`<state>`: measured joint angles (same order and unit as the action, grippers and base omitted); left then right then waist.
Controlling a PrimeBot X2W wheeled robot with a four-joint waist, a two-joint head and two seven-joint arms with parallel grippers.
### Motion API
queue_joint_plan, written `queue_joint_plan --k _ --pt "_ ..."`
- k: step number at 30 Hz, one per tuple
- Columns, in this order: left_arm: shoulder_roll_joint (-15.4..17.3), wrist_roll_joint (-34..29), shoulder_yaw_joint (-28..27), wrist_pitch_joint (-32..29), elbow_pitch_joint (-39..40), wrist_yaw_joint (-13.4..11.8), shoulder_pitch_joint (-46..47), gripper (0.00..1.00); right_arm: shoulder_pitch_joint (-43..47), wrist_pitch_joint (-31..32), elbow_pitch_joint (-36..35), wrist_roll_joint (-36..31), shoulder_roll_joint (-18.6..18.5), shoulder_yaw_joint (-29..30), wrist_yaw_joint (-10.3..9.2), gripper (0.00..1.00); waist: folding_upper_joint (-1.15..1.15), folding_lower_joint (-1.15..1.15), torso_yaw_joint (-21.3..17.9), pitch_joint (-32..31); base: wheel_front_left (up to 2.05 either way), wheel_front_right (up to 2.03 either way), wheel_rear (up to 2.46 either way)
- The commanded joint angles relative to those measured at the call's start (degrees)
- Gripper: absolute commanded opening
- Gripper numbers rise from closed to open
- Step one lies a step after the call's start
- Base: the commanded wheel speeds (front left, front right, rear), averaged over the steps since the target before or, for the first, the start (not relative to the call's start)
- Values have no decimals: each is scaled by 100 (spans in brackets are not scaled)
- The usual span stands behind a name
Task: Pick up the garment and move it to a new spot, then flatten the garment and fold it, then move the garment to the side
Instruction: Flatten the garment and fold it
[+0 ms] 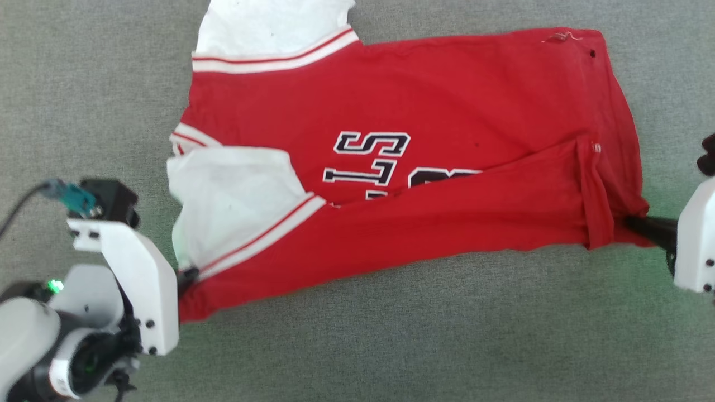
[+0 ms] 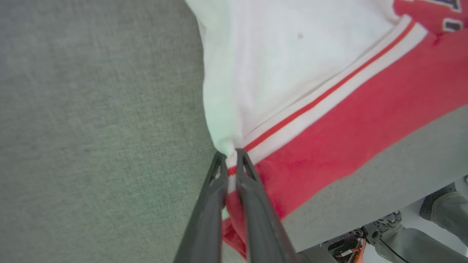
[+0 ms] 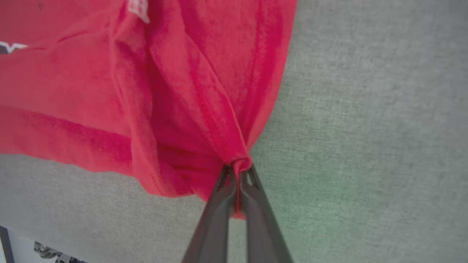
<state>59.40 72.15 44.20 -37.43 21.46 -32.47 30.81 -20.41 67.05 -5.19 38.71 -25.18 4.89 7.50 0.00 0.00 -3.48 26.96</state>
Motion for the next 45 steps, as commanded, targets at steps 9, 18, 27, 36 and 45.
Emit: queue_joint_plan --k 9,18,27,36,45 --pt "-300 174 38 294 -968 204 -340 100 186 -603 426 -130 267 -291 -2 82 0 0 -13 48 0 0 0" --pt "204 78 -318 188 -616 349 122 100 281 -1667 116 -321 278 5 -2 100 0 0 -84 -175 0 0 0" --pt "447 -427 -599 -114 -894 957 1372 100 131 -3338 -586 -633 1059 356 -1 100 0 0 -637 -172 0 0 0" --pt "5 -961 -530 -275 -2282 1890 2679 100 82 -4691 -648 -1040 1630 86 -2 100 0 0 -1395 50 0 0 0" --pt "-537 -1290 -335 -604 -4112 2333 3682 100 52 -5109 -417 -852 1913 -444 -1 100 0 0 -1961 440 0 0 0"
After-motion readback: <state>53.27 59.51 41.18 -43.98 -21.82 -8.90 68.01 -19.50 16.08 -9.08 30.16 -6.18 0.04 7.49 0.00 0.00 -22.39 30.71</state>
